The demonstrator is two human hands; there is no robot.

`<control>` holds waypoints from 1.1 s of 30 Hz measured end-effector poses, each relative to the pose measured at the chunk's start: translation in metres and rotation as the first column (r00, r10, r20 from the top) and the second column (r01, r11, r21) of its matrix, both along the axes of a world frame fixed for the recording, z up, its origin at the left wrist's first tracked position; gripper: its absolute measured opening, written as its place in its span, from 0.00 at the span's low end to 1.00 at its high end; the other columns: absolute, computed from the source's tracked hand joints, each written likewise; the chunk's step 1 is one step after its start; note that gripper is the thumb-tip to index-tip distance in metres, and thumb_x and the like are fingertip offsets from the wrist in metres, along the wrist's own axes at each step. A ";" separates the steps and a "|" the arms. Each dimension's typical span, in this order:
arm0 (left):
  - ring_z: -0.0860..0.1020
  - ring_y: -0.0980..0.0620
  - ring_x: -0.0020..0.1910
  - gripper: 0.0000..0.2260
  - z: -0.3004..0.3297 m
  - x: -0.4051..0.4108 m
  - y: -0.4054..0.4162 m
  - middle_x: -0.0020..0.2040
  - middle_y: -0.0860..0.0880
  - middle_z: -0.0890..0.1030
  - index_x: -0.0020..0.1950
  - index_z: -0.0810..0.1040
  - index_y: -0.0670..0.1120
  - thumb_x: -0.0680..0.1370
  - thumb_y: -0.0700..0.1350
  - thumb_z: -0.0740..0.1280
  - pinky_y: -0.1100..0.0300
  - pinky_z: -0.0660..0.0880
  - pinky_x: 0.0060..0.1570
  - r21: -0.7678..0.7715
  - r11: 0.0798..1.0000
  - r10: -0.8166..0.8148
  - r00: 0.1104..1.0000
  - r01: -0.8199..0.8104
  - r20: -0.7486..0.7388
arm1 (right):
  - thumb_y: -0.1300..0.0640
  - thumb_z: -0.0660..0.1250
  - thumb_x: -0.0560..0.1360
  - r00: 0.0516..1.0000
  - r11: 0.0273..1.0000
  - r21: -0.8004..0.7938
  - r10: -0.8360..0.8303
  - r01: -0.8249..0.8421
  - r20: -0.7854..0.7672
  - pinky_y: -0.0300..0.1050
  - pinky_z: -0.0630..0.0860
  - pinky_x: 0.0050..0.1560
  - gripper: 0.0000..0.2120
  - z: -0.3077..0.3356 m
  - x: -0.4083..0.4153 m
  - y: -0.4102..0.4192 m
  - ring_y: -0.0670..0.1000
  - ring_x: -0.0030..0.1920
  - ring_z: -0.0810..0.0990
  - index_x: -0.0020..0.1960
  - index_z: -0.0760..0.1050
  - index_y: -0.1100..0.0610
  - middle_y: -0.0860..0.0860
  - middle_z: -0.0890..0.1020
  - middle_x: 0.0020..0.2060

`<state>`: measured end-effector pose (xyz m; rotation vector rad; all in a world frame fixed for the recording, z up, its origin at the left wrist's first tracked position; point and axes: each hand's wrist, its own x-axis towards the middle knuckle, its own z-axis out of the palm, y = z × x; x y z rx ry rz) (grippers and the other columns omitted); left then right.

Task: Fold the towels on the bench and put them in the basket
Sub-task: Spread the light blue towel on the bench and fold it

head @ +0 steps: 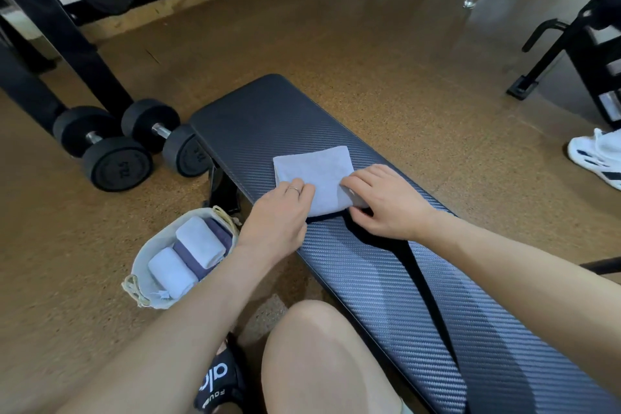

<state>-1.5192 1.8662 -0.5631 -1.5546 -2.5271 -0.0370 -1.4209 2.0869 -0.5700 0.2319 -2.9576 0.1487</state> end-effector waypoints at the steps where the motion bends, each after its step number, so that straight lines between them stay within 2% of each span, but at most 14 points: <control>1: 0.76 0.44 0.45 0.14 0.004 -0.002 -0.003 0.48 0.47 0.75 0.52 0.70 0.45 0.68 0.41 0.68 0.54 0.69 0.34 0.033 0.999 0.010 0.998 -0.012 0.067 | 0.49 0.62 0.75 1.000 0.999 -0.049 -0.009 0.009 0.003 0.52 0.71 0.55 0.15 0.003 0.002 -0.001 0.55 0.45 0.75 0.57 0.73 0.55 0.49 0.77 0.44; 3: 0.75 0.46 0.46 0.12 0.010 -0.010 -0.012 0.48 0.50 0.76 0.55 0.70 0.48 0.72 0.44 0.65 0.52 0.72 0.37 0.087 0.993 0.047 0.943 -0.080 0.330 | 0.49 0.64 0.73 0.998 0.977 -0.206 -0.057 0.062 0.030 0.53 0.72 0.51 0.12 0.008 0.006 -0.003 0.53 0.40 0.74 0.55 0.72 0.53 0.46 0.76 0.37; 5: 0.75 0.50 0.41 0.10 0.012 -0.019 -0.024 0.43 0.52 0.77 0.54 0.69 0.54 0.74 0.47 0.65 0.51 0.73 0.40 0.148 0.974 0.060 0.829 -0.170 0.556 | 0.48 0.65 0.74 0.983 0.905 -0.385 -0.150 0.180 0.107 0.54 0.74 0.46 0.11 0.013 0.007 -0.006 0.51 0.38 0.75 0.54 0.71 0.50 0.47 0.77 0.35; 8: 0.69 0.57 0.30 0.07 0.006 -0.027 -0.033 0.33 0.54 0.73 0.52 0.70 0.53 0.77 0.45 0.66 0.56 0.69 0.36 0.203 0.928 0.067 0.677 -0.311 0.733 | 0.45 0.64 0.75 0.921 0.722 -0.575 -0.258 0.383 0.291 0.52 0.74 0.43 0.07 0.014 0.002 -0.008 0.50 0.38 0.76 0.51 0.72 0.45 0.48 0.79 0.36; 11: 0.72 0.57 0.31 0.04 -0.002 -0.033 -0.029 0.38 0.55 0.74 0.52 0.72 0.50 0.80 0.46 0.67 0.63 0.69 0.37 0.198 0.849 0.113 0.536 -0.489 0.837 | 0.41 0.63 0.77 0.877 0.608 -0.632 -0.321 0.481 0.358 0.50 0.72 0.41 0.10 0.012 -0.011 -0.010 0.49 0.38 0.75 0.47 0.73 0.48 0.47 0.79 0.37; 14: 0.79 0.51 0.39 0.07 -0.008 -0.042 -0.023 0.42 0.53 0.76 0.51 0.74 0.49 0.80 0.51 0.68 0.53 0.82 0.46 0.146 0.753 0.160 0.394 -0.642 0.905 | 0.37 0.62 0.78 0.815 0.536 -0.615 -0.400 0.578 0.418 0.51 0.74 0.45 0.19 0.010 -0.028 -0.011 0.52 0.46 0.78 0.50 0.73 0.54 0.50 0.82 0.45; 16: 0.77 0.53 0.37 0.10 -0.011 -0.047 -0.017 0.38 0.52 0.76 0.52 0.75 0.43 0.79 0.49 0.69 0.49 0.84 0.46 0.086 0.699 0.181 0.292 -0.709 0.939 | 0.36 0.61 0.77 0.772 0.521 -0.571 -0.454 0.635 0.444 0.53 0.74 0.47 0.23 0.008 -0.037 -0.012 0.54 0.48 0.78 0.51 0.72 0.57 0.52 0.81 0.47; 18: 0.76 0.52 0.36 0.12 -0.011 -0.051 -0.013 0.36 0.50 0.74 0.50 0.73 0.41 0.78 0.48 0.70 0.47 0.84 0.45 0.049 0.659 0.192 0.230 -0.751 0.954 | 0.37 0.61 0.78 0.745 0.515 -0.539 -0.490 0.666 0.453 0.51 0.71 0.42 0.23 0.008 -0.045 -0.015 0.55 0.45 0.77 0.49 0.71 0.58 0.52 0.79 0.45; 22: 0.78 0.53 0.32 0.12 -0.007 -0.056 -0.006 0.39 0.48 0.75 0.49 0.72 0.44 0.76 0.48 0.72 0.51 0.85 0.40 0.006 0.621 0.239 0.196 -0.784 0.951 | 0.41 0.61 0.78 0.714 0.525 -0.485 -0.531 0.700 0.456 0.51 0.72 0.46 0.19 0.007 -0.051 -0.021 0.57 0.47 0.77 0.52 0.71 0.57 0.53 0.78 0.47; 25: 0.79 0.53 0.34 0.14 -0.005 -0.059 -0.005 0.44 0.47 0.76 0.51 0.73 0.43 0.74 0.49 0.73 0.50 0.85 0.41 -0.042 0.616 0.247 0.142 -0.787 0.959 | 0.41 0.62 0.78 0.720 0.533 -0.484 -0.511 0.694 0.469 0.51 0.74 0.47 0.15 0.008 -0.054 -0.019 0.56 0.48 0.77 0.56 0.70 0.51 0.52 0.72 0.51; 27: 0.80 0.52 0.37 0.13 -0.004 -0.059 -0.005 0.45 0.47 0.77 0.49 0.73 0.44 0.73 0.50 0.73 0.50 0.85 0.41 -0.062 0.628 0.261 0.134 -0.776 0.956 | 0.42 0.62 0.78 0.716 0.538 -0.474 -0.481 0.697 0.506 0.50 0.75 0.45 0.14 0.011 -0.055 -0.017 0.55 0.48 0.77 0.56 0.71 0.50 0.52 0.74 0.51; 29: 0.79 0.53 0.34 0.13 -0.003 -0.057 -0.004 0.36 0.50 0.76 0.41 0.70 0.45 0.73 0.50 0.71 0.51 0.85 0.41 -0.079 0.646 0.281 0.140 -0.759 0.950 | 0.44 0.62 0.78 0.705 0.535 -0.465 -0.458 0.705 0.542 0.49 0.76 0.45 0.12 0.014 -0.055 -0.019 0.55 0.49 0.78 0.55 0.74 0.52 0.51 0.78 0.49; 31: 0.74 0.53 0.29 0.15 0.000 -0.054 -0.006 0.26 0.53 0.70 0.35 0.66 0.46 0.74 0.51 0.68 0.58 0.82 0.35 -0.112 0.669 0.313 0.142 -0.735 0.939 | 0.46 0.63 0.78 0.704 0.531 -0.471 -0.442 0.704 0.555 0.50 0.78 0.45 0.12 0.015 -0.053 -0.024 0.55 0.47 0.79 0.54 0.76 0.53 0.51 0.80 0.47; 33: 0.71 0.53 0.28 0.14 0.004 -0.048 -0.014 0.27 0.53 0.70 0.37 0.66 0.47 0.75 0.54 0.66 0.62 0.73 0.27 -0.186 0.673 0.356 0.093 -0.716 0.930 | 0.47 0.63 0.78 0.707 0.545 -0.463 -0.433 0.699 0.559 0.48 0.75 0.42 0.12 0.015 -0.048 -0.030 0.55 0.47 0.79 0.53 0.75 0.54 0.52 0.80 0.47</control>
